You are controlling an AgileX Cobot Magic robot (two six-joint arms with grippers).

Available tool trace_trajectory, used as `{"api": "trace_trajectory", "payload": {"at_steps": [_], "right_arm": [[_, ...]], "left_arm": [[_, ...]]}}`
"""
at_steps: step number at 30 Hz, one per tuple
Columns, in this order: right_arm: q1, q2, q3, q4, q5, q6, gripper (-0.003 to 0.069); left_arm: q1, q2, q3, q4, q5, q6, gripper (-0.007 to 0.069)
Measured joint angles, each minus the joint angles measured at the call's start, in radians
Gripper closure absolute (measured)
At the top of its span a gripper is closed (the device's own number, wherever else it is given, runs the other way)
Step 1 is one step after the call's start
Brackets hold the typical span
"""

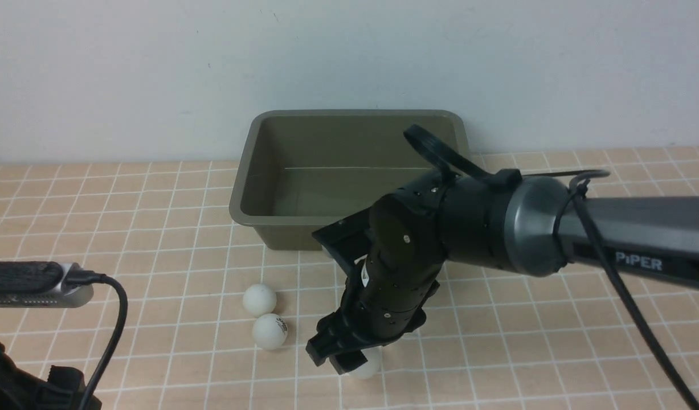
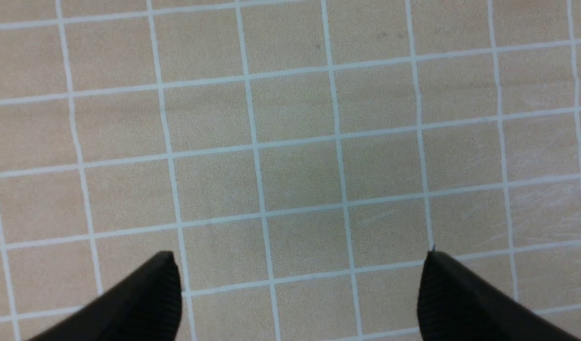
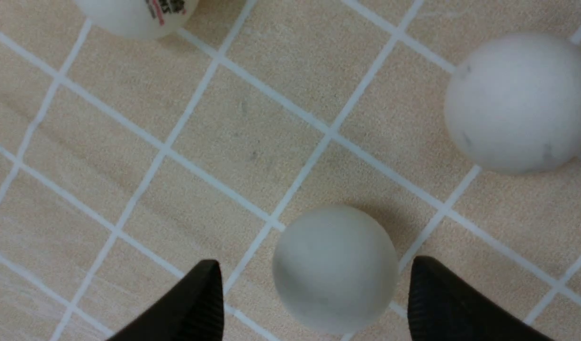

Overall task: Put the table tennis balls into the box on the light coffee tablecloth.
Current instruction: 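Reach for and grasp a ping pong ball on the table, then release the ping pong ball into the bin and lift the gripper away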

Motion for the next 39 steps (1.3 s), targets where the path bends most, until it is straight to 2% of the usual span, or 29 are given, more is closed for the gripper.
{"api": "trace_trajectory", "payload": {"at_steps": [7, 10, 13, 17, 20, 25, 31, 35, 39], "right_arm": [[0.000, 0.034, 0.000, 0.002, -0.019, 0.000, 0.0193], [0.000, 0.046, 0.000, 0.002, -0.021, 0.000, 0.0224], [0.000, 0.058, 0.000, 0.003, -0.021, 0.000, 0.0286], [0.000, 0.058, -0.013, 0.024, -0.003, -0.003, 0.0297], [0.000, 0.058, -0.062, 0.051, 0.045, -0.032, 0.0297], [0.000, 0.058, -0.259, 0.070, 0.158, -0.081, 0.0297], [-0.013, 0.059, -0.520, -0.083, 0.171, -0.091, 0.0297], [-0.078, 0.074, -0.614, -0.197, 0.118, -0.065, 0.0297], [-0.159, 0.104, -0.621, -0.201, 0.091, -0.052, 0.0297]], "left_arm": [[0.000, 0.000, 0.000, 0.000, 0.000, 0.000, 0.0053], [0.000, 0.000, 0.000, 0.000, 0.000, 0.000, 0.0053], [0.000, 0.000, 0.000, 0.000, 0.000, 0.001, 0.0053], [0.000, 0.000, 0.000, 0.000, 0.000, 0.001, 0.0053], [0.000, 0.000, 0.000, 0.000, 0.000, 0.001, 0.0053], [0.000, 0.000, 0.000, 0.000, 0.000, 0.001, 0.0053], [0.000, 0.000, 0.000, 0.000, 0.000, 0.002, 0.0053], [0.000, 0.000, 0.000, 0.000, 0.000, 0.003, 0.0053], [0.000, 0.000, 0.000, 0.000, 0.000, 0.003, 0.0053]]}}
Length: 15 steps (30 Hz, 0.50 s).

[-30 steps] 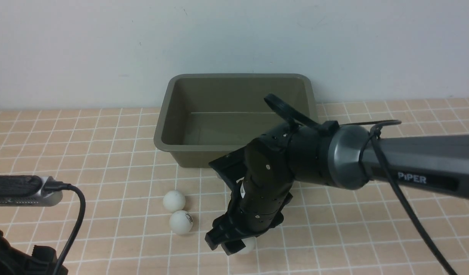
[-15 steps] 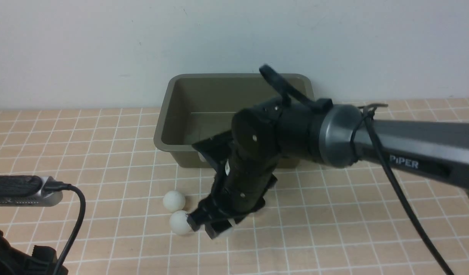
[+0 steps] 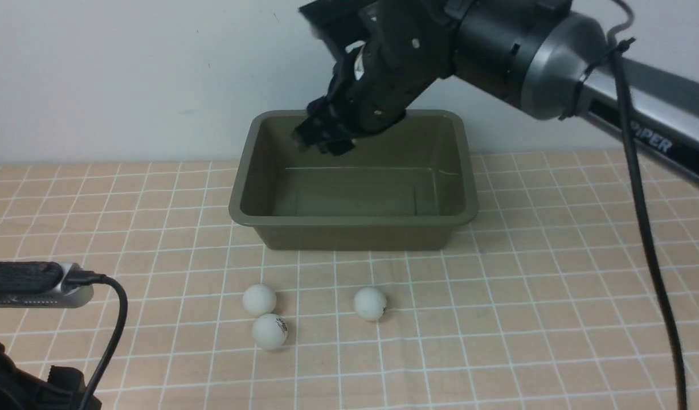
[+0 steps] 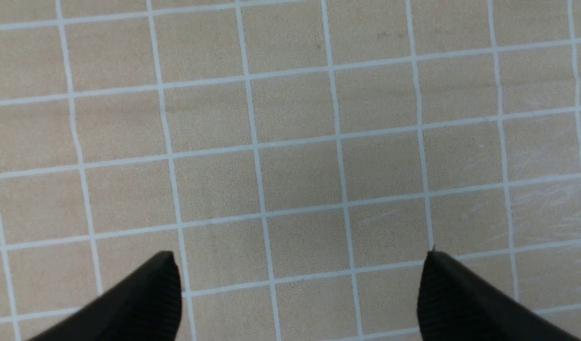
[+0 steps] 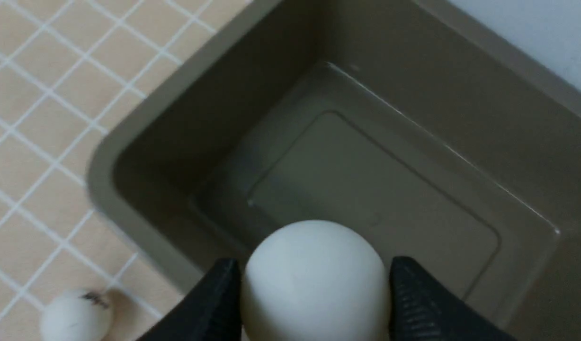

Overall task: Put the table tennis balls into the box on the light coffee tablecloth.
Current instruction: 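Release the ping pong ball into the bin and lift the gripper away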

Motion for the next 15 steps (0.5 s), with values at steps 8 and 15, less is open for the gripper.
{"api": "trace_trajectory", "payload": {"at_steps": [8, 15], "right_arm": [[-0.142, 0.134, 0.000, 0.135, -0.008, 0.002, 0.0295], [-0.149, 0.173, 0.000, 0.154, -0.006, -0.019, 0.0242]], "left_arm": [[0.000, 0.000, 0.000, 0.000, 0.000, 0.000, 0.0053], [0.000, 0.000, 0.000, 0.000, 0.000, 0.000, 0.0053]]}}
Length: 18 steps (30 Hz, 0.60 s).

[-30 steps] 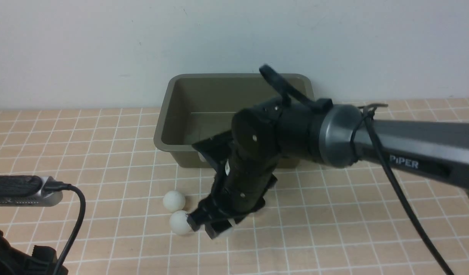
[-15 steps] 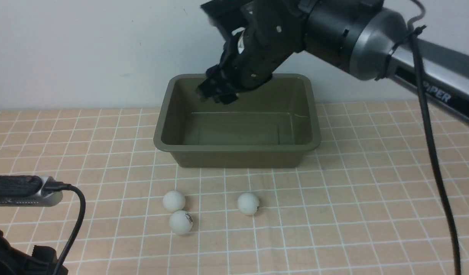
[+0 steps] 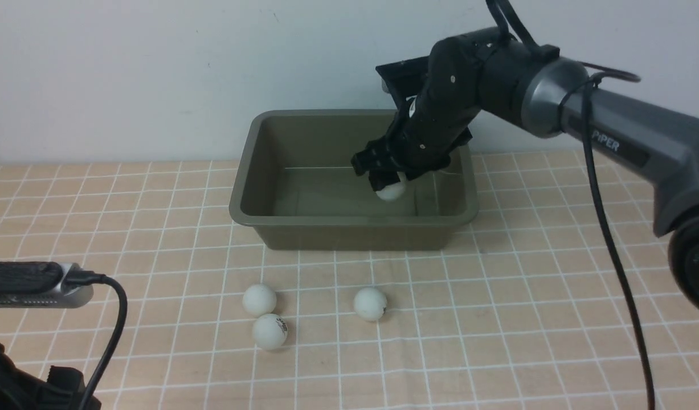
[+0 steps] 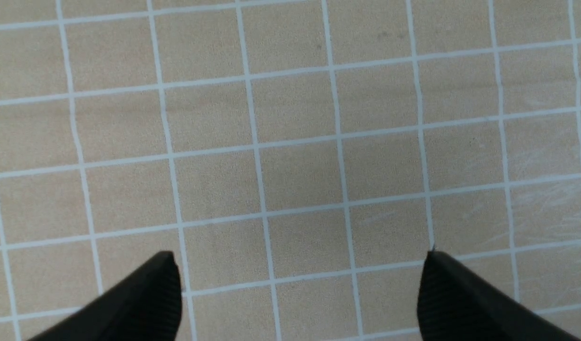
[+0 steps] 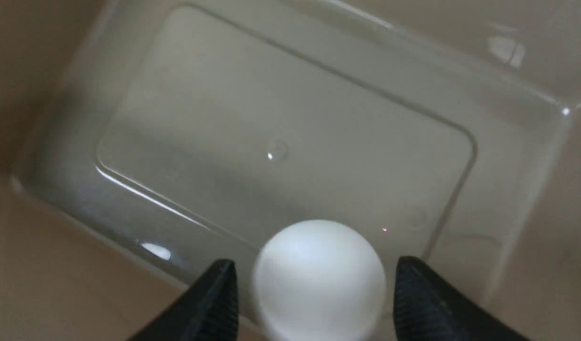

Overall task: Put the table tennis balls into the box on the light coffee tablecloth.
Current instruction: 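Release the ping pong ball into the bin and lift the gripper away, then reach for and grasp a ping pong ball on the table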

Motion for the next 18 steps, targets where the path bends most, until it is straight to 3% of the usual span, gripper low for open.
{"api": "trace_trajectory", "payload": {"at_steps": [5, 10, 14, 18], "right_arm": [[0.000, -0.006, -0.012, 0.001, 0.033, -0.003, 0.0225], [0.000, -0.026, -0.095, 0.011, 0.209, -0.003, 0.0225], [0.000, -0.034, -0.160, 0.034, 0.255, -0.003, 0.0225], [0.000, -0.045, -0.171, 0.128, 0.264, 0.004, 0.0225]], "left_arm": [[0.000, 0.000, 0.000, 0.000, 0.002, 0.000, 0.0053], [0.000, 0.000, 0.000, 0.000, 0.003, 0.000, 0.0053], [0.000, 0.000, 0.000, 0.000, 0.003, 0.000, 0.0053], [0.000, 0.000, 0.000, 0.000, 0.003, 0.000, 0.0053]]}}
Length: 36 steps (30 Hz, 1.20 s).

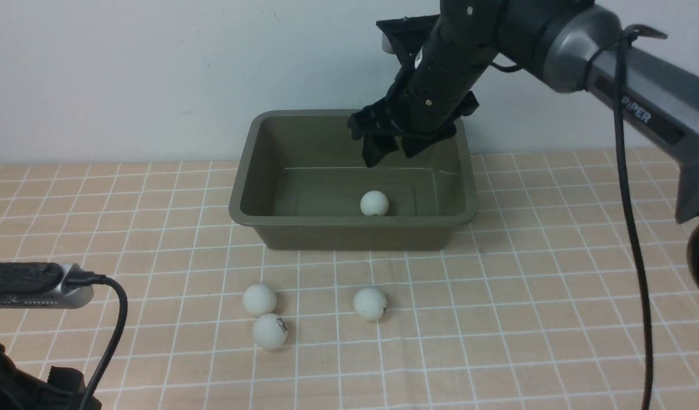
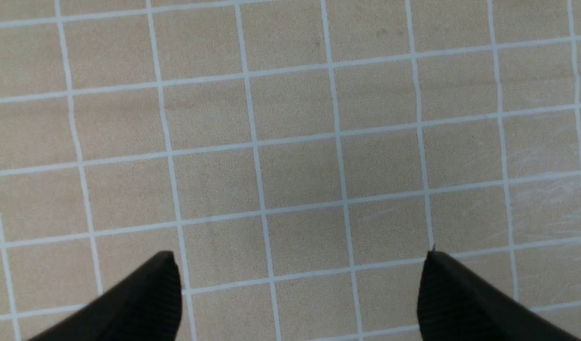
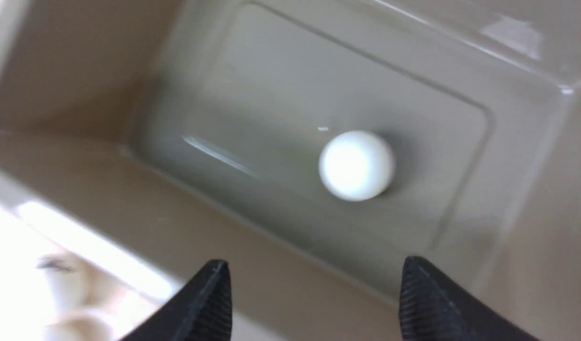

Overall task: Put the table tennis balls into the box on the light coffee tablecloth.
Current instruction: 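Reach for and grasp a ping pong ball on the table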

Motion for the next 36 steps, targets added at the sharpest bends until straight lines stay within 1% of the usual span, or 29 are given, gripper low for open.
{"api": "trace_trajectory", "payload": {"at_steps": [2, 3, 5, 10, 13, 14, 16, 18, 19, 25, 28, 36], "right_arm": [[0.006, -0.003, 0.000, 0.062, 0.003, 0.000, 0.0225], [0.007, -0.003, 0.000, 0.068, 0.003, 0.000, 0.0225], [0.025, -0.008, 0.000, 0.117, 0.003, 0.000, 0.0224], [0.087, -0.031, 0.000, 0.121, 0.006, -0.006, 0.0223], [0.135, -0.053, 0.000, 0.081, 0.006, -0.012, 0.0223], [0.159, -0.069, 0.009, 0.042, 0.006, -0.013, 0.0223], [0.174, -0.079, 0.029, 0.009, 0.006, -0.013, 0.0223], [0.188, -0.103, 0.091, -0.035, 0.005, -0.013, 0.0223], [0.190, -0.123, 0.164, -0.054, 0.005, -0.013, 0.0223], [0.189, -0.157, 0.412, -0.088, 0.004, -0.013, 0.0223], [0.189, -0.155, 0.448, -0.089, 0.003, -0.016, 0.0223], [0.189, -0.133, 0.452, -0.112, -0.030, -0.021, 0.0223]], "left_arm": [[0.000, 0.000, 0.000, 0.000, 0.002, 0.000, 0.0053], [0.000, 0.000, 0.000, 0.000, 0.002, 0.000, 0.0053], [0.000, 0.000, 0.000, 0.000, 0.009, 0.000, 0.0053], [0.000, 0.000, 0.000, 0.000, 0.031, 0.000, 0.0053], [0.000, 0.000, 0.000, 0.000, 0.033, 0.000, 0.0053], [0.000, 0.000, 0.000, 0.000, 0.033, 0.000, 0.0053], [0.000, 0.000, 0.000, 0.000, 0.033, 0.000, 0.0053], [0.000, 0.000, 0.000, 0.000, 0.033, 0.000, 0.0053], [0.000, 0.000, 0.000, 0.000, 0.033, 0.000, 0.0053], [0.000, 0.000, 0.000, 0.000, 0.033, 0.000, 0.0053], [0.000, 0.000, 0.000, 0.000, 0.033, 0.001, 0.0053], [0.000, 0.000, 0.000, 0.000, 0.033, 0.002, 0.0053]]}}
